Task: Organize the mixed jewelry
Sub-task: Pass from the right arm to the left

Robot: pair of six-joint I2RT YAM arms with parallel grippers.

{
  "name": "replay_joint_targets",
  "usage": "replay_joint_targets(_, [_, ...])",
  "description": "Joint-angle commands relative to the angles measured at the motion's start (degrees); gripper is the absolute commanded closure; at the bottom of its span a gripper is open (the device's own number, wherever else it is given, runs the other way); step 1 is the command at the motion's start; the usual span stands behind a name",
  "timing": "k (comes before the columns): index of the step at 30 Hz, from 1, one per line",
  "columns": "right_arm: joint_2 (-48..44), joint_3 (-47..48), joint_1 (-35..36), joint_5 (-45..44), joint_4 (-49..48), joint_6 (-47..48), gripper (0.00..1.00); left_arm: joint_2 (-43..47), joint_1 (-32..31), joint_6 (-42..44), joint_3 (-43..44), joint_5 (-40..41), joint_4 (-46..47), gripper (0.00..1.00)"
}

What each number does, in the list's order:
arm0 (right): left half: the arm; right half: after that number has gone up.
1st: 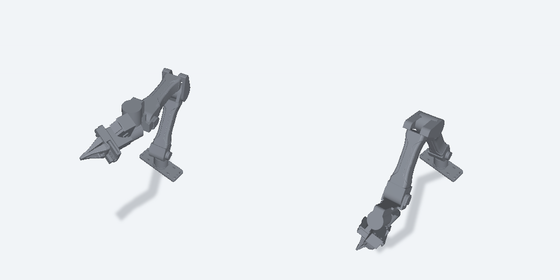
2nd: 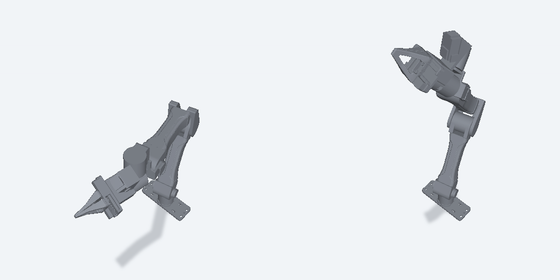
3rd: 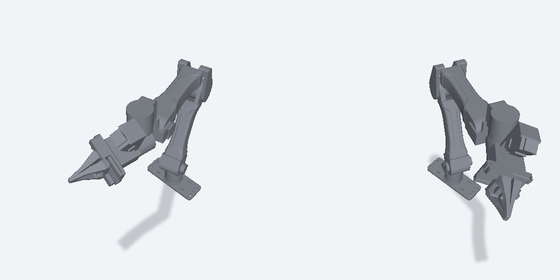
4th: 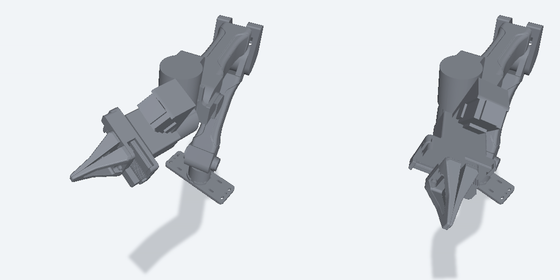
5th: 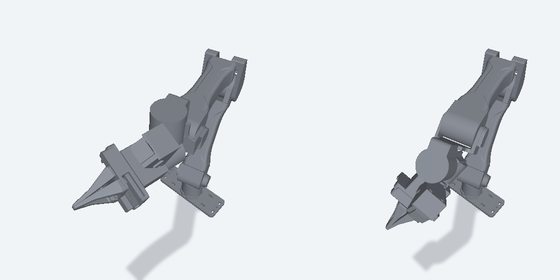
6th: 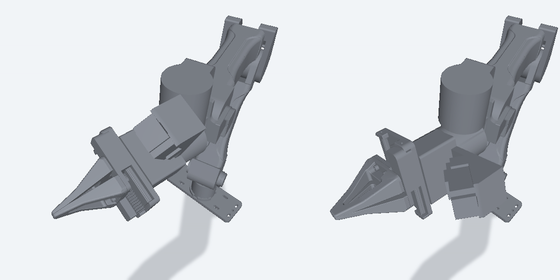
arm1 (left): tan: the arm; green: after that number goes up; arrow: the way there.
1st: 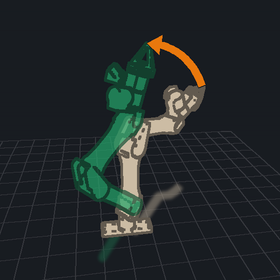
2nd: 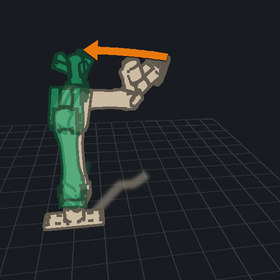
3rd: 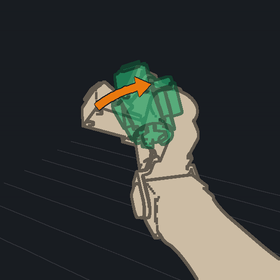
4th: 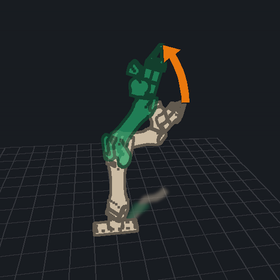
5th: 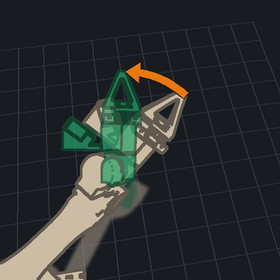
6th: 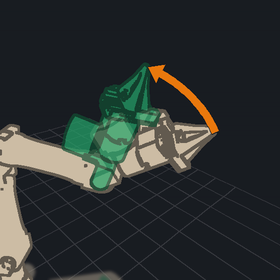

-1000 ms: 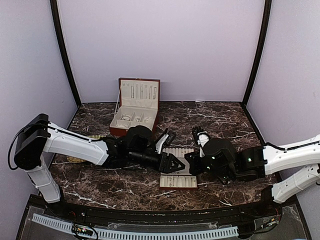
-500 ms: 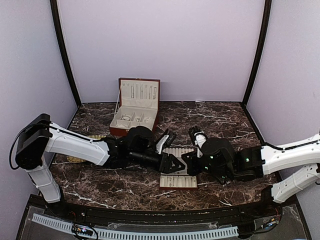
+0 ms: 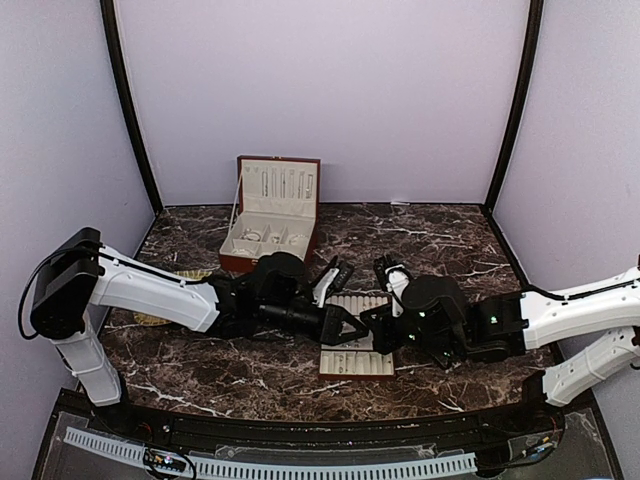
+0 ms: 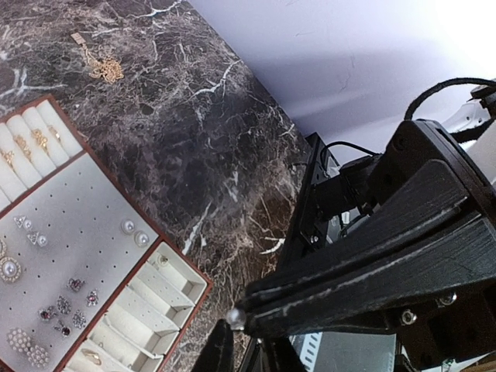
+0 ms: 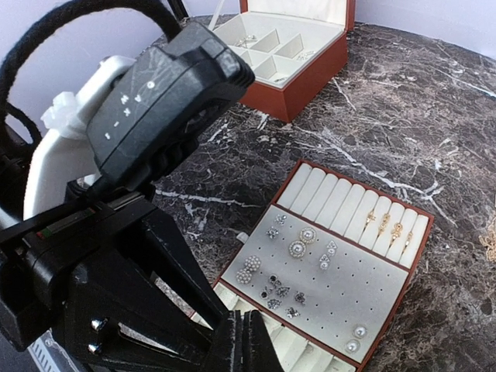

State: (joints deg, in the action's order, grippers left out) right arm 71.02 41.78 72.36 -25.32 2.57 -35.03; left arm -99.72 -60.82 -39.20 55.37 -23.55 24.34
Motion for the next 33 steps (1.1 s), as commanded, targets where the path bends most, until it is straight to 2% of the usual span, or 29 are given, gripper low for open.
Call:
replay_joint_targets(1, [0.5, 0.7, -0.2, 1.5, -3.5, 0.7, 1.00, 1.8, -0.3, 0.5, 0.7, 0.4, 0.9, 0.88])
replay_joint_targets(5, [0.4, 0.3, -0.2, 1.8, -3.9, 0.8, 1.00, 2.0, -0.3, 1.0, 0.6, 0.5, 0.6, 0.99])
replay_joint_targets(11, [-1.0, 0.0, -0.2, 2.2, -4.4, 0.9, 1.00, 1.9, -0.3, 1.3, 0.3, 0.7, 0.4, 1.00])
replay_joint_targets(12, [-1.5, 0.2, -0.2, 2.0, -4.0, 1.0, 0.94, 2.0, -0.3, 1.5, 0.2, 0.8, 0.5, 1.00])
replay_joint_targets(16, [-4.7, 1.2, -0.6, 1.2, -2.1, 1.3, 0.60, 2.4, -0.3, 3.1, -0.6, 1.0, 0.5, 1.00])
replay_joint_targets(19, [-7.5, 0.9, -1.9, 2.5, -1.0, 1.3, 0.47, 3.1, -0.3, 5.7, -1.2, 0.9, 0.5, 1.00])
replay_joint_targets(22, [-9.8, -0.3, -4.7, 8.4, -1.6, 1.5, 0.46, 3.7, -0.3, 10.0, -2.3, -1.0, 2.3, 1.00])
replay_joint_targets(26, [-11.9, -2.1, -9.9, 21.3, -2.0, 1.7, 0.49, 5.0, -0.3, 16.6, -4.2, -7.8, 5.2, 1.00])
replay_joint_targets(30, [-13.5, -3.6, -14.0, 35.3, -2.3, 1.9, 0.51, 6.1, -0.3, 20.6, -4.3, -10.8, 3.7, 1.00])
replay_joint_targets(33, [-12.4, -3.1, -15.4, 40.7, -1.5, 1.5, 0.56, 6.4, -0.7, 24.1, -3.7, -10.4, 0.6, 1.00])
